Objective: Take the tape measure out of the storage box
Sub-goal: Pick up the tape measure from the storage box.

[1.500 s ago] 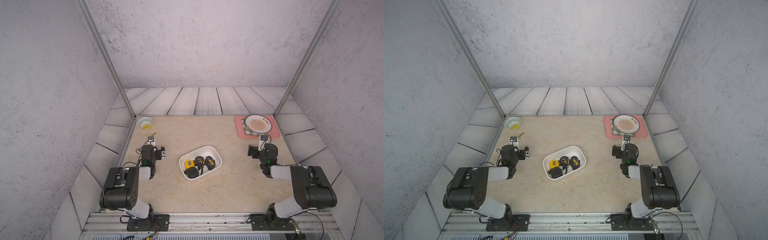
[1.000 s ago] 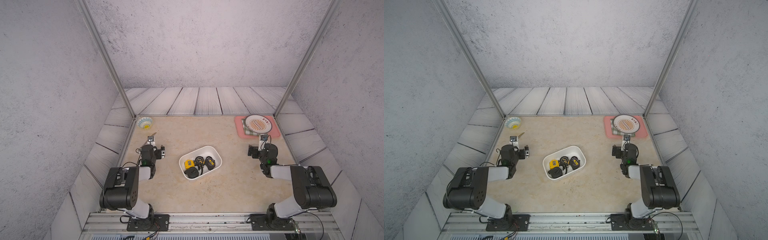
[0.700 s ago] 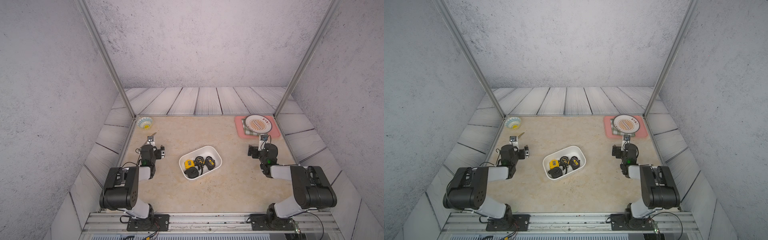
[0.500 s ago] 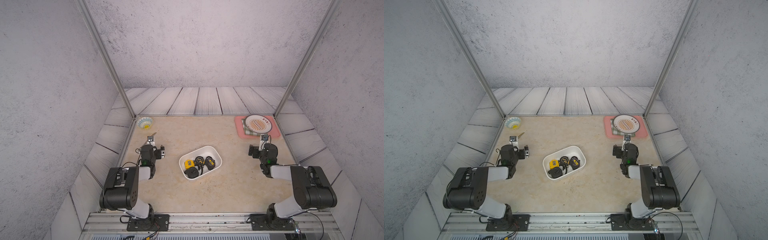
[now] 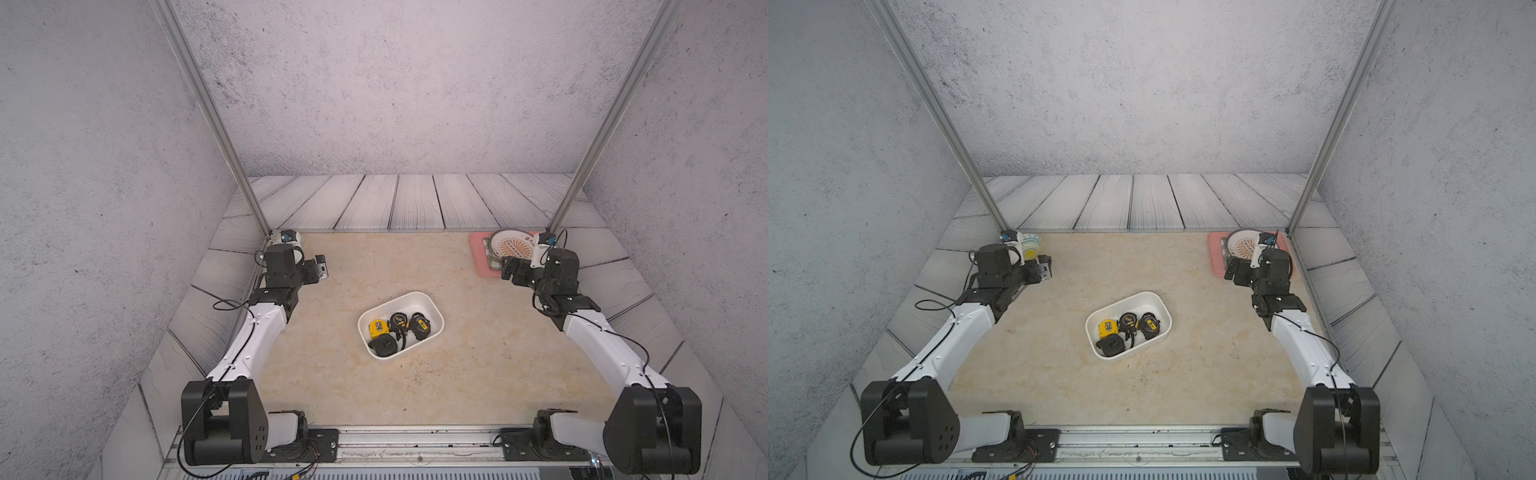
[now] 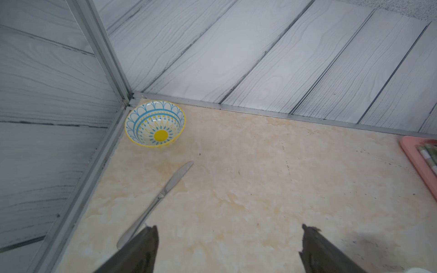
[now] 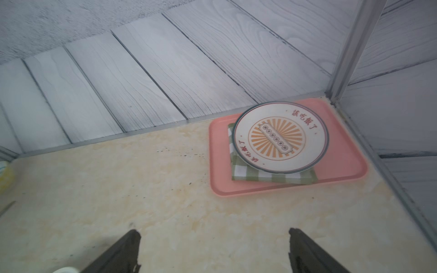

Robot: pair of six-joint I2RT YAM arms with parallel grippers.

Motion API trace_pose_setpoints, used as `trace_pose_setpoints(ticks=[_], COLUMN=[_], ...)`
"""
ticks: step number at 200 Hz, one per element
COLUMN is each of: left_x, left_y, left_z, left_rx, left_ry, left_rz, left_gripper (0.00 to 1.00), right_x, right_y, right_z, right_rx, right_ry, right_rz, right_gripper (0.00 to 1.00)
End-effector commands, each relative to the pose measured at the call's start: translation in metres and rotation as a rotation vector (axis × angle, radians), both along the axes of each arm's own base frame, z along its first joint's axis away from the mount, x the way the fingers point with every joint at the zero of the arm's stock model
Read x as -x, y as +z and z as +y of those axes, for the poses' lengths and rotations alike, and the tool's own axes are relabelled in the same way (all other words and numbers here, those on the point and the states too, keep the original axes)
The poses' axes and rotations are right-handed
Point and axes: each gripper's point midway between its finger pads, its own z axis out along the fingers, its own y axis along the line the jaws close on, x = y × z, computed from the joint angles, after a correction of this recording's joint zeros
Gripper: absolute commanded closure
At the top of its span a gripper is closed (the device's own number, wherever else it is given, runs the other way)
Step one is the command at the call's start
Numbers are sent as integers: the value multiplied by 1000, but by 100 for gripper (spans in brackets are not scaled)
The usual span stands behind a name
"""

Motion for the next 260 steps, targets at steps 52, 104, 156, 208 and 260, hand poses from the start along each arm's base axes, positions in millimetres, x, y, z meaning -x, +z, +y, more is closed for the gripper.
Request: trace_pose_setpoints(ticks=[52,104,156,208,260], left_x=[48,79,102,120,139], left_y=[-14,-59,-73,-106,-141], left_z=[-162,-231,-258,-251,-244], left_rx=[50,-59,-193,-245,-303], left_ry=[-252,-469,-577,-521,-633], left_rz=[410,684,798,917,989], left_gripper=[2,2,2,1,1], right_x=[45,55,64,67,69], right_y=[1,-7,-14,-18,-21], right_z=[37,18,16,14,13], right_rx=[-124,-51,-12,-4,15], right_ry=[152,66,73,66,60], right_rz=[360,383,428,447,460], right_gripper=[0,1,1,1,1])
